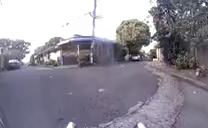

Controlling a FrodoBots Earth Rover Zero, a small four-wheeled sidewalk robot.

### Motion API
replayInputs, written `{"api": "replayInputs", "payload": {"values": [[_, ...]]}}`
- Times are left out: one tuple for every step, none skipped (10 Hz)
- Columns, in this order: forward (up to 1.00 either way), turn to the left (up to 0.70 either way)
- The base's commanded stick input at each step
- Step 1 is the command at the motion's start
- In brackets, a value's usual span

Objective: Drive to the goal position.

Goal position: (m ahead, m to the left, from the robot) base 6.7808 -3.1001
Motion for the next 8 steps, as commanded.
{"api": "replayInputs", "payload": {"values": [[0.7, -0.06], [0.7, -0.04], [0.7, -0.02], [0.7, 0.0], [0.7, 0.0], [0.7, 0.0], [0.7, 0.0], [0.7, 0.0]]}}
